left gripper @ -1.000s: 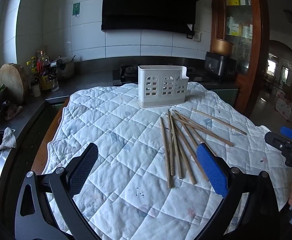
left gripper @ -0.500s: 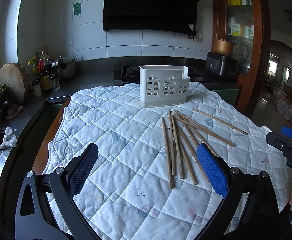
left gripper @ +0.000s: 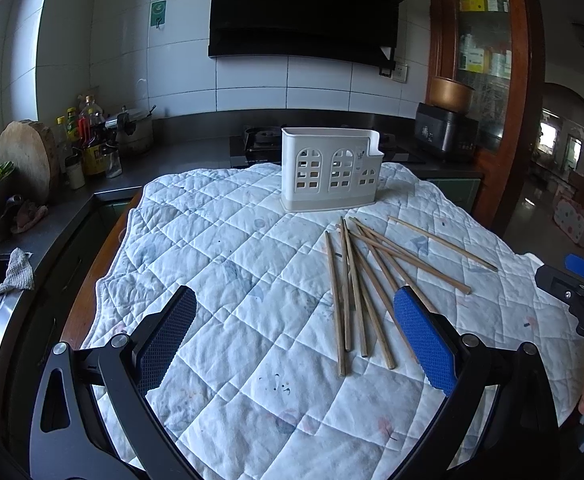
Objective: Organize utensils
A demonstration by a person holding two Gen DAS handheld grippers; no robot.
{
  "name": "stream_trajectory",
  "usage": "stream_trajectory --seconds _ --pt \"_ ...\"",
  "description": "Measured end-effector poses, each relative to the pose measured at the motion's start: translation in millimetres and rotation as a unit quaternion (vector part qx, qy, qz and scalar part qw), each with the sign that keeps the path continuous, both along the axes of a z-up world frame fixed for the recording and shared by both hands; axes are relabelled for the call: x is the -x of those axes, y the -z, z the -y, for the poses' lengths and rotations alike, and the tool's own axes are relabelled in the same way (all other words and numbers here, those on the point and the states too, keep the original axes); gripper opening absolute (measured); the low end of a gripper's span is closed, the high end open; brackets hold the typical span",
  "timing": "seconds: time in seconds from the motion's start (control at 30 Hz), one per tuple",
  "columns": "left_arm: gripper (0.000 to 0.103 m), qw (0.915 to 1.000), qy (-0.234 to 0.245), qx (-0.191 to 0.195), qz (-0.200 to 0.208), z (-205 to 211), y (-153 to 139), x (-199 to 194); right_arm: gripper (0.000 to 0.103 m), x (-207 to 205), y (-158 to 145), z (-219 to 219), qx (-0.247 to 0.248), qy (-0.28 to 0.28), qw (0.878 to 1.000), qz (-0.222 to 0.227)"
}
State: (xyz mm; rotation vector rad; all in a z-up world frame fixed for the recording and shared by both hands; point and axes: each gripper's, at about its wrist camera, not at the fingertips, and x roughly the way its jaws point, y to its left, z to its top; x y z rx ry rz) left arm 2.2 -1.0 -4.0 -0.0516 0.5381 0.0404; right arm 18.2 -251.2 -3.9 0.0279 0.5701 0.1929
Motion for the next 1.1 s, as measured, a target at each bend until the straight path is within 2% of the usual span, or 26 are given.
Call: stream_trajectory --seconds 1.1 --pt "0.096 0.9999 -0.009 0.003 -0.007 -3.2 6.1 -7.5 0.097 -5.5 7.1 -0.1 -0.006 -0.006 1.000 -0.005"
